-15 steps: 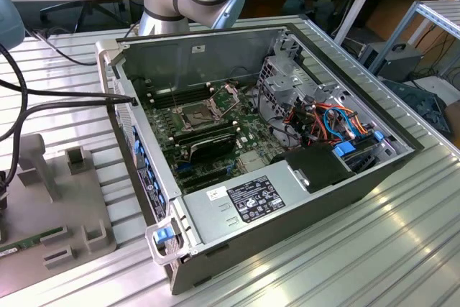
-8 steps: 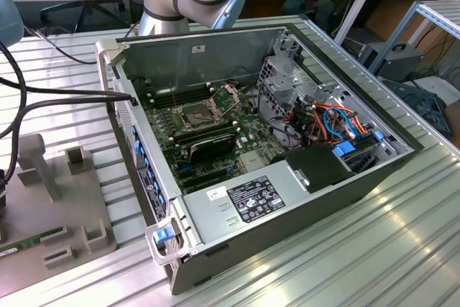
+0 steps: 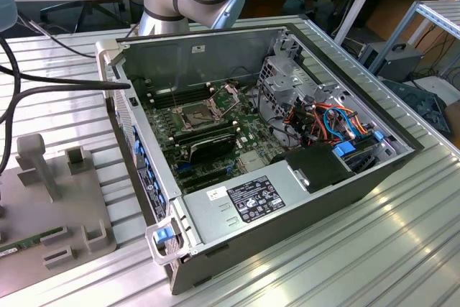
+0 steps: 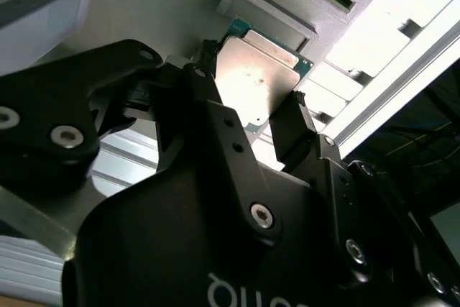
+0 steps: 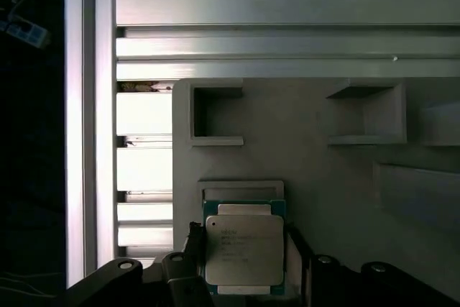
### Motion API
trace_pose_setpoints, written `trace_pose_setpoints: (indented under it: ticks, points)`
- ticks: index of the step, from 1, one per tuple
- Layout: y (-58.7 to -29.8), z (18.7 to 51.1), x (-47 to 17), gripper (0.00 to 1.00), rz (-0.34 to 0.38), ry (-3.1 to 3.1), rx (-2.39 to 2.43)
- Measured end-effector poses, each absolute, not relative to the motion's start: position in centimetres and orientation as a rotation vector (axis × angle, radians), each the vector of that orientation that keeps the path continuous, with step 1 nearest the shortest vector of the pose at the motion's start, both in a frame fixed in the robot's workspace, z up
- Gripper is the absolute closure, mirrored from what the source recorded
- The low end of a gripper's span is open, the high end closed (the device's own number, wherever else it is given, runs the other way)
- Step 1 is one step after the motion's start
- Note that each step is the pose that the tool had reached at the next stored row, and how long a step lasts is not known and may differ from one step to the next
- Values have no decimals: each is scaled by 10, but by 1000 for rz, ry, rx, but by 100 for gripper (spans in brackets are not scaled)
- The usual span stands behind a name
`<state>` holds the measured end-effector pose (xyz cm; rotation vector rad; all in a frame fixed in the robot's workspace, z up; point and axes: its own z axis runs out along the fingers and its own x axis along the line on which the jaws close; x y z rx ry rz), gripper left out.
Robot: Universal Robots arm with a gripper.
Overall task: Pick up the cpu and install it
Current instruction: 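Pick up the cpu and move it towards the insertion slot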
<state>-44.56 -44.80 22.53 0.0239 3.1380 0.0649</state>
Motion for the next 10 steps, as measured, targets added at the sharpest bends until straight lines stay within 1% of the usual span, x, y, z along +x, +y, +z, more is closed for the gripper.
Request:
trace_pose_setpoints:
  ticks: [6, 10]
  points:
    - [-448, 226, -446, 45, 65, 3138, 24]
    - [-448, 232, -446, 45, 65, 3138, 24]
